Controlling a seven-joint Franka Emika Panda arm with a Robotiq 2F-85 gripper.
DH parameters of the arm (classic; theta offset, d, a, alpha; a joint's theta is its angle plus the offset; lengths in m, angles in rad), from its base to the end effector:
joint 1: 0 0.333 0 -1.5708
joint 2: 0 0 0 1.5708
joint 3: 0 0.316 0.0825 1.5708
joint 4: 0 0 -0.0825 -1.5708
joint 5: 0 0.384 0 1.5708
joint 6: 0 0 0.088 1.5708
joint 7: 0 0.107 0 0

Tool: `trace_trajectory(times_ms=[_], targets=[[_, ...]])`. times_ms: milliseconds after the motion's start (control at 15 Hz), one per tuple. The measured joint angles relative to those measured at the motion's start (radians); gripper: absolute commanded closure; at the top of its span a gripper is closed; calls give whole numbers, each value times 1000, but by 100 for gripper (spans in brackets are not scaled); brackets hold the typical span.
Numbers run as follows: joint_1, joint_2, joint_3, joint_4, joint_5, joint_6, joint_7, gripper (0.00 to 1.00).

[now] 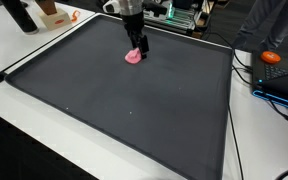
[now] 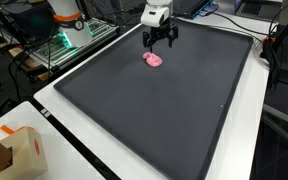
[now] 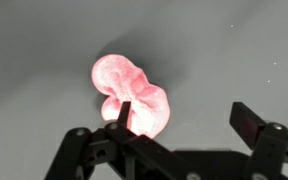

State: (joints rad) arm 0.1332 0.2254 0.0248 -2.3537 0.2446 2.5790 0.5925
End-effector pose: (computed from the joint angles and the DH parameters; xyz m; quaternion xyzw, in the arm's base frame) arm 0.5074 0.0768 0.2345 -0.9467 0.3150 0.0251 0.0630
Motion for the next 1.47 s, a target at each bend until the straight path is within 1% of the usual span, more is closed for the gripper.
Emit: trace_trajectory(times_ms=[267, 467, 667, 800, 1067, 1267, 1467], targets=[[0, -30, -1, 7, -56, -48, 44, 0], [2, -40, -1, 26, -138, -101, 86, 0], [10, -38, 1, 61, -221, -183, 83, 0], [14, -33, 9, 98, -255, -267, 38, 0], [23, 3, 32, 190, -275, -417, -98, 0], [39, 61, 46, 267, -301, -497, -192, 0], [61, 131, 56, 334, -358, -534, -271, 0]])
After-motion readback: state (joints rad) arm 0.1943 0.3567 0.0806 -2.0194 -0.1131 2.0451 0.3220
